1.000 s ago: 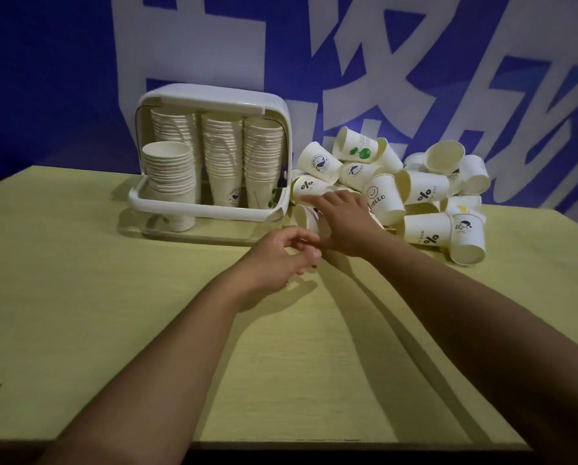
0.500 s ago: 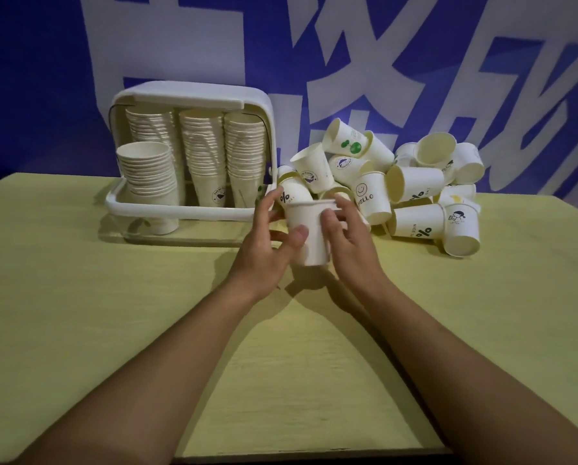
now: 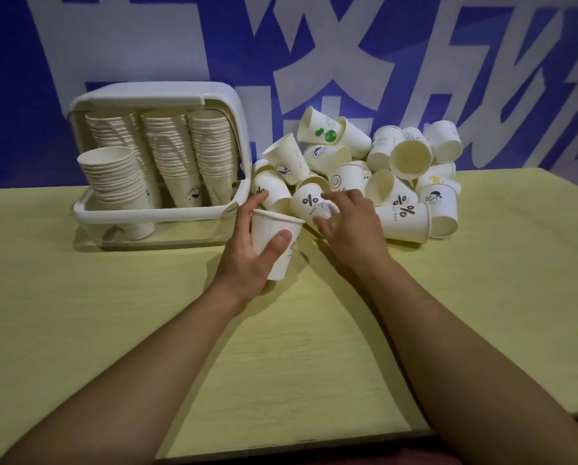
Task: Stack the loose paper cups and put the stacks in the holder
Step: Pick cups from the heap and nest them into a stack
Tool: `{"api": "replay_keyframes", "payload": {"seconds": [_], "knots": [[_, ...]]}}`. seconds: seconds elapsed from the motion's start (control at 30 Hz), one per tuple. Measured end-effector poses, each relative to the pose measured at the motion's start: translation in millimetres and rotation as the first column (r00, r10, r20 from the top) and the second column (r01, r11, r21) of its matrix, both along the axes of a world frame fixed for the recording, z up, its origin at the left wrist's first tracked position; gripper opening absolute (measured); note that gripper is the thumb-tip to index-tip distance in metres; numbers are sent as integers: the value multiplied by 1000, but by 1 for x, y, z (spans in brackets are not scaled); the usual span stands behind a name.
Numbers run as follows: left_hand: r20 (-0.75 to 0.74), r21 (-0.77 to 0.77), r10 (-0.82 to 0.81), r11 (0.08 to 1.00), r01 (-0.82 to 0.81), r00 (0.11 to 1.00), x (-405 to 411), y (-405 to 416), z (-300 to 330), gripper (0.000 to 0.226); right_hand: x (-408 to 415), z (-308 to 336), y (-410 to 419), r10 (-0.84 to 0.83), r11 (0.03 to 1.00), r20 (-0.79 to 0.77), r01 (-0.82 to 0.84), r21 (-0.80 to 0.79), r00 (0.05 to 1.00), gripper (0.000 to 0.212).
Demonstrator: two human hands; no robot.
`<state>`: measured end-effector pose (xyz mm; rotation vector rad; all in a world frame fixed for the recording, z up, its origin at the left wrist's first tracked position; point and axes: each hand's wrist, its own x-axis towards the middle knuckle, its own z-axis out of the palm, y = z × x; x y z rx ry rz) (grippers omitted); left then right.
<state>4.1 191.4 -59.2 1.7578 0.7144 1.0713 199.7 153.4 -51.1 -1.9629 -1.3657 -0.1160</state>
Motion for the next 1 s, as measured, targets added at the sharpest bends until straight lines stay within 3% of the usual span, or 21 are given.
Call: {"api": "replay_keyframes", "payload": {"seconds": [0.13,0.3,0.43,0.6,0.7,0.8,0.9,1.0], "knots": [[13,-5,16,1000,-16,1000,-2,-1,1,60,-1,2,4,-6,996,-74,0,-84,997,52],[-6,-23,-21,1000,21,1000,-6,-2,2,64,2,9,-3,102,963,-189,-144,-226,977,95],[-11,-15,-85,996,84,996,-5,-3,3,62,10,12,-9,176,894,-306,-282,-349,936,95],[-55,19,-131,991,132,990,-6,-3,4,62,6,16,-12,191,926,-408,-302,-226,893,65],[-69,28,-149,988,151,987,-7,0,4,64,0,22,-15,262,960,-526,-273,59,809,74],[-103,28,-176,983,179,979,-7,1,7,72,-11,30,-21,443,897,-500,-366,249,745,89],[-145,27,-199,978,205,969,-8,2,8,88,-24,31,-23,501,865,-456,-422,271,735,91],[-131,38,-196,979,202,972,-7,0,6,98,-32,30,-24,475,879,-486,-376,292,733,73]]}}
